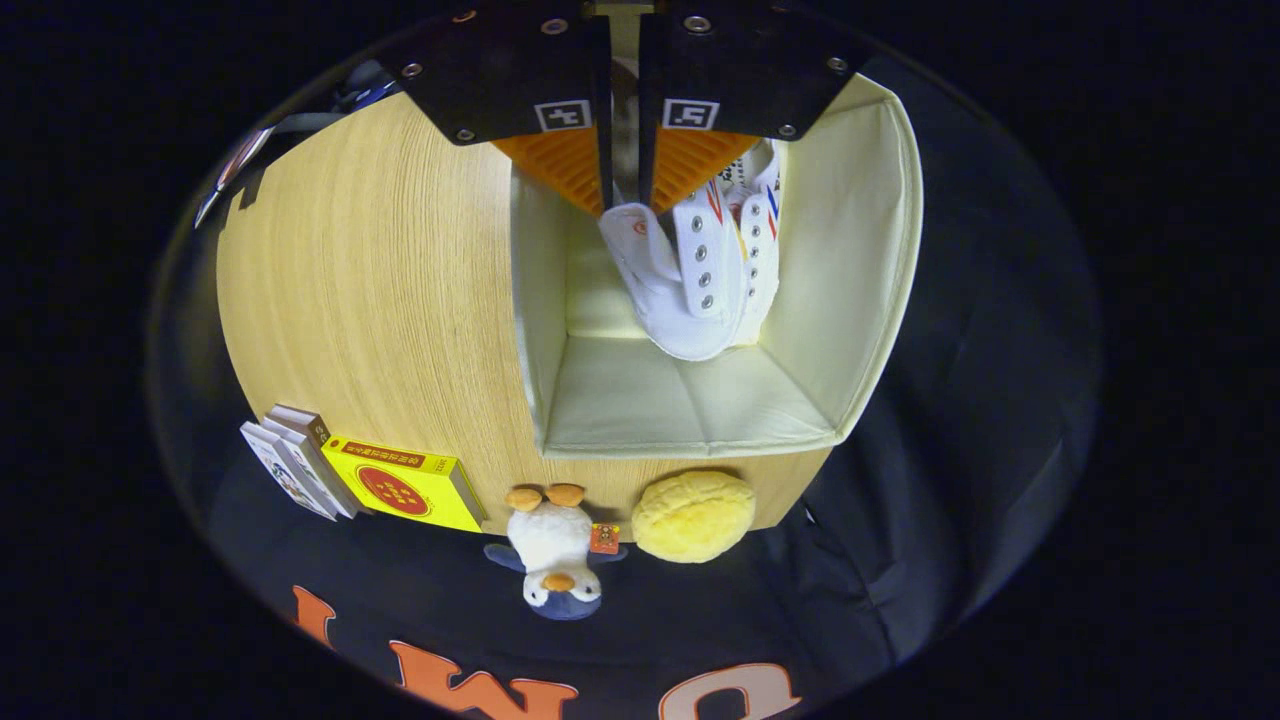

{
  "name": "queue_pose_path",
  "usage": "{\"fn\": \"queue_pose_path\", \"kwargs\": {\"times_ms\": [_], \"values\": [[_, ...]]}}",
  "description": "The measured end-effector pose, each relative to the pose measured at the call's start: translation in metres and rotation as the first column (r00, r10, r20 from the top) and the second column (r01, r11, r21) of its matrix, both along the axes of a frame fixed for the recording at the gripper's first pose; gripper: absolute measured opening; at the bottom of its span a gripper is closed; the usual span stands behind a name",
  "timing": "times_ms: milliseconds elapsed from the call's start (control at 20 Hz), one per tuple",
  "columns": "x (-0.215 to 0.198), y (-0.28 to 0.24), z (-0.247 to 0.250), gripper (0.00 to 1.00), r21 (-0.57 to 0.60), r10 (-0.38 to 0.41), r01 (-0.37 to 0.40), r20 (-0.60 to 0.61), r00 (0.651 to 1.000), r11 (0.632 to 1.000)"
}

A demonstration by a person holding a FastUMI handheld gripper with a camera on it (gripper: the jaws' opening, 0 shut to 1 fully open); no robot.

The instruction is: Open the storage box then place both shoes into the box .Put the left shoe in first, then the right shoe, with the right side of both shoes facing outward in a uniform manner.

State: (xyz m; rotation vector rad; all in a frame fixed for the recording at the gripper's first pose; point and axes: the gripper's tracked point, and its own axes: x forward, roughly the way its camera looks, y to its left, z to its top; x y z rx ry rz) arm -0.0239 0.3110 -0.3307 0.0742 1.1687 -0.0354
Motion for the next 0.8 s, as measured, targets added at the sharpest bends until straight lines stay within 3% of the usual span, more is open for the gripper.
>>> {"fn": "queue_pose_path", "kwargs": {"times_ms": [250, 400, 650, 800], "values": [[0.005, -0.010, 0.033, 0.19, 0.095, 0.006, -0.013, 0.072, 0.997, 0.995], [0.015, -0.024, 0.059, 0.35, 0.104, 0.042, -0.061, 0.178, 0.983, 0.993], [0.034, -0.060, 0.104, 0.57, 0.144, 0.044, -0.101, 0.351, 0.935, 0.984], [0.043, -0.100, 0.131, 0.68, 0.136, 0.016, -0.087, 0.451, 0.892, 0.987]]}}
